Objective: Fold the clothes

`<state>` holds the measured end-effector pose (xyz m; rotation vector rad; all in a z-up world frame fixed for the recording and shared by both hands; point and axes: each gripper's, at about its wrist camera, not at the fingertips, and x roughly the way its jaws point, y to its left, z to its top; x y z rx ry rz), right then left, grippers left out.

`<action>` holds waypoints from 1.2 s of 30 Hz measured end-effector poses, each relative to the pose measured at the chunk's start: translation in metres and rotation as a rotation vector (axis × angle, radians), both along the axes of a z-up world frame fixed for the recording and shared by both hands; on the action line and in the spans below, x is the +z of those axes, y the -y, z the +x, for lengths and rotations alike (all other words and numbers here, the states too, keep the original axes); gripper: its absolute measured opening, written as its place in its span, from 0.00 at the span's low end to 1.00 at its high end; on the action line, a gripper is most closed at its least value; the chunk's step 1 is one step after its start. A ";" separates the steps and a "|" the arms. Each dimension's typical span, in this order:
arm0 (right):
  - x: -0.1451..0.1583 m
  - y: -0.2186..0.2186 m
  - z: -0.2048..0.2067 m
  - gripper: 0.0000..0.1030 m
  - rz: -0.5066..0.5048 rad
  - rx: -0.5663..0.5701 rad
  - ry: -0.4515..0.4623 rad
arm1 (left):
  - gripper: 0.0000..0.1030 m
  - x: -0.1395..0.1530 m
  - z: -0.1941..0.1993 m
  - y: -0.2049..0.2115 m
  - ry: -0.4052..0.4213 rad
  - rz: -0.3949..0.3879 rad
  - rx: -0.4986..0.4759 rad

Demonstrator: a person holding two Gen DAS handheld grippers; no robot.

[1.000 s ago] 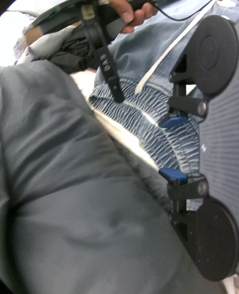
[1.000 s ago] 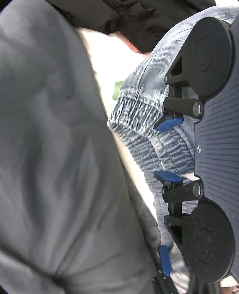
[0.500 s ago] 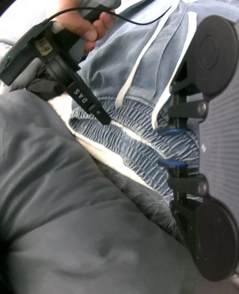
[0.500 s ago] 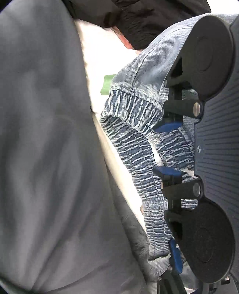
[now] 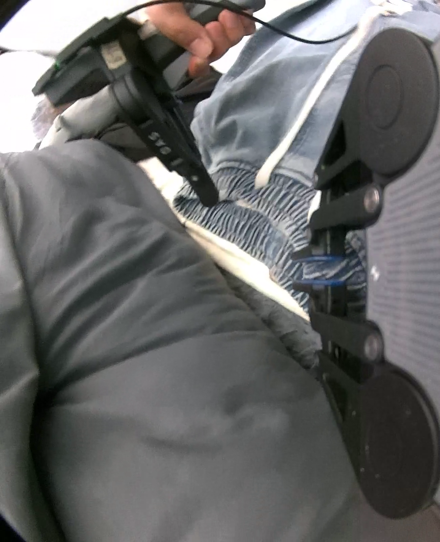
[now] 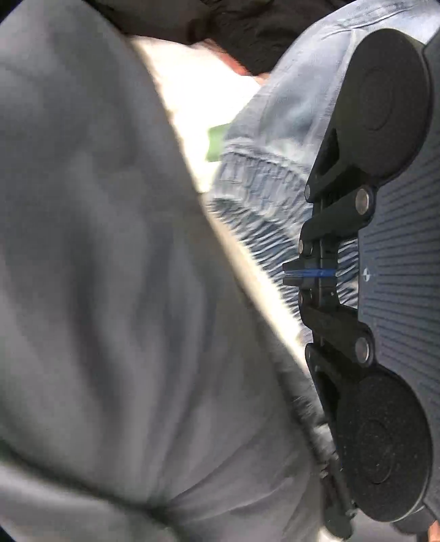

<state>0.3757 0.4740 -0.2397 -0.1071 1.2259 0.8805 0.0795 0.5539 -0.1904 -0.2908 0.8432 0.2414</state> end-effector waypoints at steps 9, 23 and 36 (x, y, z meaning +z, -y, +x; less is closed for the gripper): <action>-0.018 -0.008 -0.008 0.30 -0.089 0.062 -0.069 | 0.10 -0.007 0.002 -0.005 -0.021 -0.023 -0.001; -0.032 -0.009 -0.042 0.56 -0.173 0.176 0.027 | 0.30 -0.034 0.016 -0.003 -0.151 -0.020 -0.094; 0.003 0.014 -0.029 0.15 -0.004 0.147 0.046 | 0.09 -0.004 0.006 -0.001 -0.061 0.029 -0.077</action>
